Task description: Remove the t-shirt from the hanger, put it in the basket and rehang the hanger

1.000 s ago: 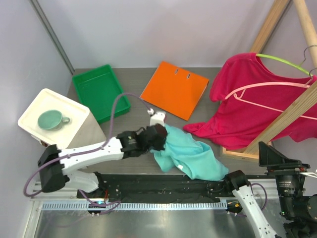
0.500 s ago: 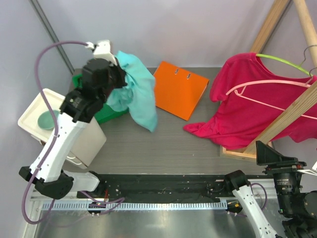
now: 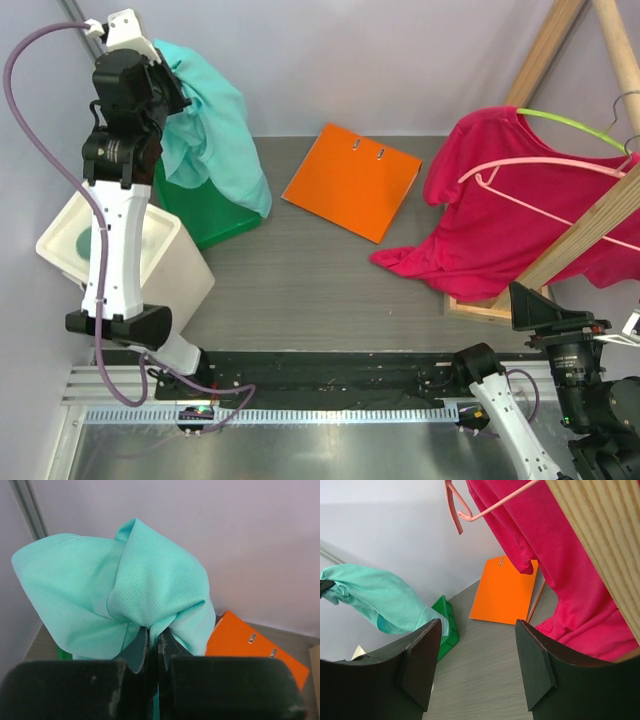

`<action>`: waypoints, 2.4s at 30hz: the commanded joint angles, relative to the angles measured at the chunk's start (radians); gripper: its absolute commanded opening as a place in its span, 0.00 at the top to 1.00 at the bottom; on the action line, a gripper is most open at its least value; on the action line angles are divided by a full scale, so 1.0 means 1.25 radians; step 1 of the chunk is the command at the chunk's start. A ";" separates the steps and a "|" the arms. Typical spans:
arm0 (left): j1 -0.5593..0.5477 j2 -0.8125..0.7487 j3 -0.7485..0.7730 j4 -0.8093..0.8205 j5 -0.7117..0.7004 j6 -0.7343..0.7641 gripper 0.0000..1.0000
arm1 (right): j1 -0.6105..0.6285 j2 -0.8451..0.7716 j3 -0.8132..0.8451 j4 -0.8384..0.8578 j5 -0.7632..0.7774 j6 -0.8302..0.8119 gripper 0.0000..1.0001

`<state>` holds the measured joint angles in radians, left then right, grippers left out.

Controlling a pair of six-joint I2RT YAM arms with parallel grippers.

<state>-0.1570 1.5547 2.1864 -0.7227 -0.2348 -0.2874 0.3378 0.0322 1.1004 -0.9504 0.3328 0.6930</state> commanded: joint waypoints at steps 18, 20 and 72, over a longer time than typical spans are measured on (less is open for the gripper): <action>0.092 0.127 -0.124 0.065 0.210 -0.021 1.00 | 0.011 0.047 -0.084 0.074 -0.028 0.006 0.34; 0.092 0.138 -0.152 0.068 0.217 -0.064 1.00 | 0.011 0.045 -0.090 0.076 -0.032 0.009 0.34; 0.106 0.405 -0.127 -0.077 0.038 -0.149 1.00 | 0.037 0.018 -0.118 0.069 0.007 -0.016 0.34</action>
<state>-0.0486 2.0518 2.0136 -0.7815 -0.1787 -0.4217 0.3740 0.0692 0.9516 -0.8902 0.3161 0.6868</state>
